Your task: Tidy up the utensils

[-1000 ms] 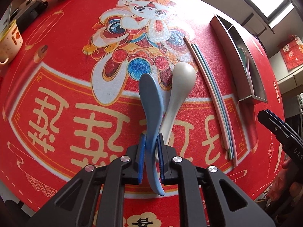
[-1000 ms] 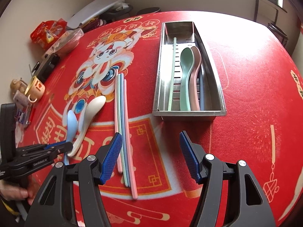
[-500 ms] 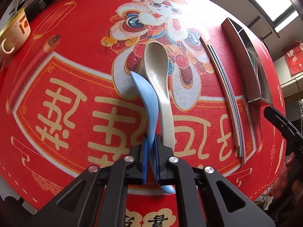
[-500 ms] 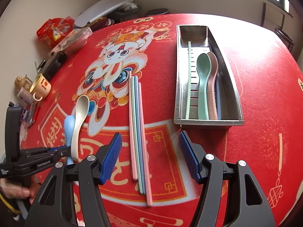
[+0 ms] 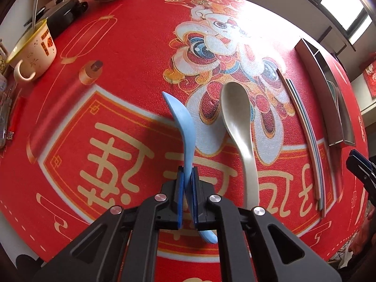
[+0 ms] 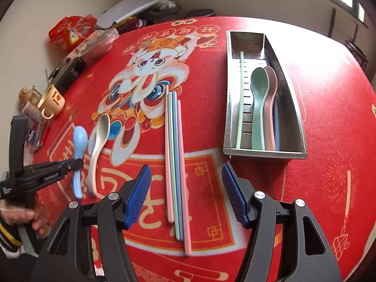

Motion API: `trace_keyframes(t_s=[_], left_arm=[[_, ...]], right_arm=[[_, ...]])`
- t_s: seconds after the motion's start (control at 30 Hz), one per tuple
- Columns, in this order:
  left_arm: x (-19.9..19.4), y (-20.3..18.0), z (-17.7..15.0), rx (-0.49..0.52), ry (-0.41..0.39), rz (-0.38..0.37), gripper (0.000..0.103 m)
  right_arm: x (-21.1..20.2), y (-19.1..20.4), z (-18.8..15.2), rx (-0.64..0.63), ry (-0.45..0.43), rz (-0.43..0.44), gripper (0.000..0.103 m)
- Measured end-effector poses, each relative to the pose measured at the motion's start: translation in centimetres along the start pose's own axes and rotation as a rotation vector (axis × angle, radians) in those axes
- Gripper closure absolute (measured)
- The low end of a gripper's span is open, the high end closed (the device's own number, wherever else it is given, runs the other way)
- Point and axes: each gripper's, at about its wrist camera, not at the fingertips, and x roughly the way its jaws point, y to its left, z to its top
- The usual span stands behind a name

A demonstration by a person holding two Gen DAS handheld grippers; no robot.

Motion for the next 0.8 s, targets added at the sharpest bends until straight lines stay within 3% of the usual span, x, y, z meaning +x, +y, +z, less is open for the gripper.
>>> trace_keyframes(t_s=[0.17,0.43,0.8], left_arm=[[0.1,1.1,0.3,0.006,-0.02,-0.002,0.096],[0.4,0.9,0.6,0.038,-0.044,-0.027,0.096],[0.4,1.5,0.4,0.042,-0.056,-0.067,0.096]], right_arm=[[0.4,1.1,0.2,-0.04,0.018,0.016,0.05],[2.5,3.4,0.6,-0.108,0.109,0.044,0.084],[5.8,3.7,1.4,-0.107,0.18,-0.006,0.089]])
